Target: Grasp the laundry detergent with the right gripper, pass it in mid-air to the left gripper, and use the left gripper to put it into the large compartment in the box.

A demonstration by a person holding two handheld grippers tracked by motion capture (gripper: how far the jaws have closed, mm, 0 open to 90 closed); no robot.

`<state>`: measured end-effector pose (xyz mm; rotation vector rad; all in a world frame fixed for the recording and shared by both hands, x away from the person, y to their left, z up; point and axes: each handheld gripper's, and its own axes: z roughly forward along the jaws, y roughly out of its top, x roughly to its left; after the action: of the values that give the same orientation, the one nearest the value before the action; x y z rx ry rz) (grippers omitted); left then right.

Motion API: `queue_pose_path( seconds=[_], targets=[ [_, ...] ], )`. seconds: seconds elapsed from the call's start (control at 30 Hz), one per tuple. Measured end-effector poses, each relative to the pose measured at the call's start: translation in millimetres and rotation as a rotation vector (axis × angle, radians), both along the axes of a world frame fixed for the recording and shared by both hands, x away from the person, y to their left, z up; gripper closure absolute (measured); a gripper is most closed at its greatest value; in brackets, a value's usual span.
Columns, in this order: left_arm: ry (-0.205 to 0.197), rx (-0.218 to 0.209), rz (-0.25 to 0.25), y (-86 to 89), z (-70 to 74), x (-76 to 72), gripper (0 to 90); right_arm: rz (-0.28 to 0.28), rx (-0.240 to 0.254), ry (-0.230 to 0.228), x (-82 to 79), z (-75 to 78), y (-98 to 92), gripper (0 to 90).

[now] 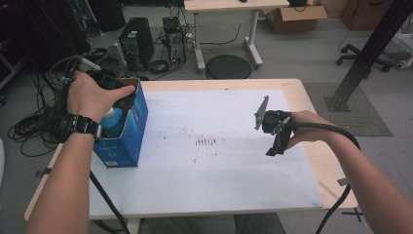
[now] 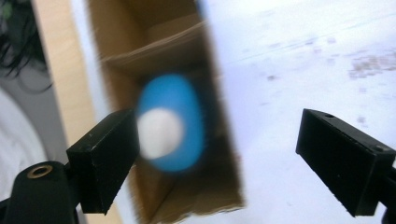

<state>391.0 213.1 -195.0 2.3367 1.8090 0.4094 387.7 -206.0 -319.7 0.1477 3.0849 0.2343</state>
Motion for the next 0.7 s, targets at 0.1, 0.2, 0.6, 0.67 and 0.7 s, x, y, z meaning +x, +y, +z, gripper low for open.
queue_pose_path(
  seconds=[0.1,0.2,0.6,0.67,0.7],
  targets=[
    [-0.010,0.002,-0.060,-14.5,-0.6,-0.2,12.9,0.002,0.019,0.005,-0.2,0.9,1.6,8.2],
    [-0.002,-0.002,-0.114,-28.1,-4.4,1.4,11.3,-0.006,0.021,0.008,-0.3,1.1,2.7,8.0],
    [0.040,-0.040,-0.267,-81.1,-37.6,3.5,6.1,-0.019,0.056,0.018,1.0,1.5,6.8,5.7],
    [0.049,-0.053,-0.287,-87.3,-45.3,4.6,6.0,-0.022,0.072,0.025,1.6,1.6,7.4,5.1],
    [0.051,-0.055,-0.293,-90.2,-49.1,4.8,6.0,-0.021,0.076,0.029,1.9,1.5,7.6,4.9]
  ],
)
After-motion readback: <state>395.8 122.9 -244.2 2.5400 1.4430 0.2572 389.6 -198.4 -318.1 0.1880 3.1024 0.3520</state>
